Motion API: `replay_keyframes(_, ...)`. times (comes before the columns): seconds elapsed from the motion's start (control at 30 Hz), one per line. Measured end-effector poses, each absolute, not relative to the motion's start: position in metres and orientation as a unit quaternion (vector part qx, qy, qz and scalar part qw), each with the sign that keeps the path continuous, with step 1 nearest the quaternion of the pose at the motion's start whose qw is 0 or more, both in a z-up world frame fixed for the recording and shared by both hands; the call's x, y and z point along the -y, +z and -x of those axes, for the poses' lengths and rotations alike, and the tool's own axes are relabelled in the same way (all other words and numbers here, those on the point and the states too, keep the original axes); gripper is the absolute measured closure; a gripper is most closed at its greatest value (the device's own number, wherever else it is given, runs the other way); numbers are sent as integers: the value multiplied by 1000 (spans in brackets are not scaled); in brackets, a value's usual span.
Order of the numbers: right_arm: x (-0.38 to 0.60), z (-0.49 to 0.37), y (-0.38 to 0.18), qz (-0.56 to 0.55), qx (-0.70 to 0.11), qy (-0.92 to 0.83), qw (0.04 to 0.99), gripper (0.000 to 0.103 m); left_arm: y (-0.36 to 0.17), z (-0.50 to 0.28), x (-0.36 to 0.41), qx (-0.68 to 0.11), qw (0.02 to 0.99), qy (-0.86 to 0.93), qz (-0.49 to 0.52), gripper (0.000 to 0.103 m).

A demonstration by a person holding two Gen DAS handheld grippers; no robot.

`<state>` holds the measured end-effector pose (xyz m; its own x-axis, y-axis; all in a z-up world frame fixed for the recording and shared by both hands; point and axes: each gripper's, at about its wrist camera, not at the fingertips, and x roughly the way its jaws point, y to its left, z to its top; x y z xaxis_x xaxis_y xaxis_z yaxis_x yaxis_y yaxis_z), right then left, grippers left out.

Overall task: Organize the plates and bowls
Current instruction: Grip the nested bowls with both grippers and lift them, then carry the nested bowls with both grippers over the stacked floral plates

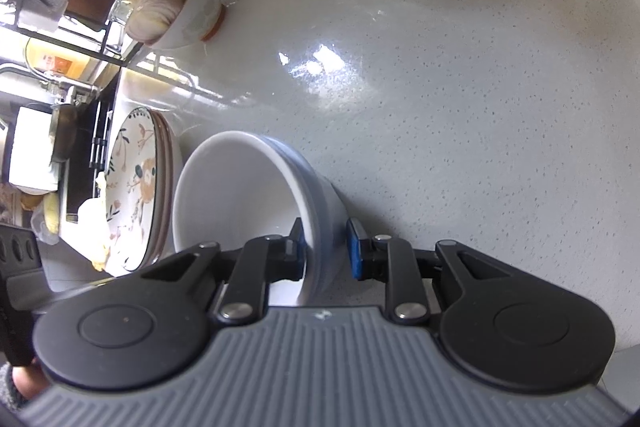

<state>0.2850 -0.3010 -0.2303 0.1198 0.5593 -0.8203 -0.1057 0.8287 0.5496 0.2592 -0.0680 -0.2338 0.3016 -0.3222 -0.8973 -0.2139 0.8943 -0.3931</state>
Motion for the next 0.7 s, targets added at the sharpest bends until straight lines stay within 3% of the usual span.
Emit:
replay_keyframes(0.33,300,-279,-209,-182,-603,214,747,80,-215,-270,57,-585,775,-64,228,78)
replay_keyframes(0.7,283,-292,-153,-196,-558,218,776,80,-150,-289,32,-537,810,-79,222,78)
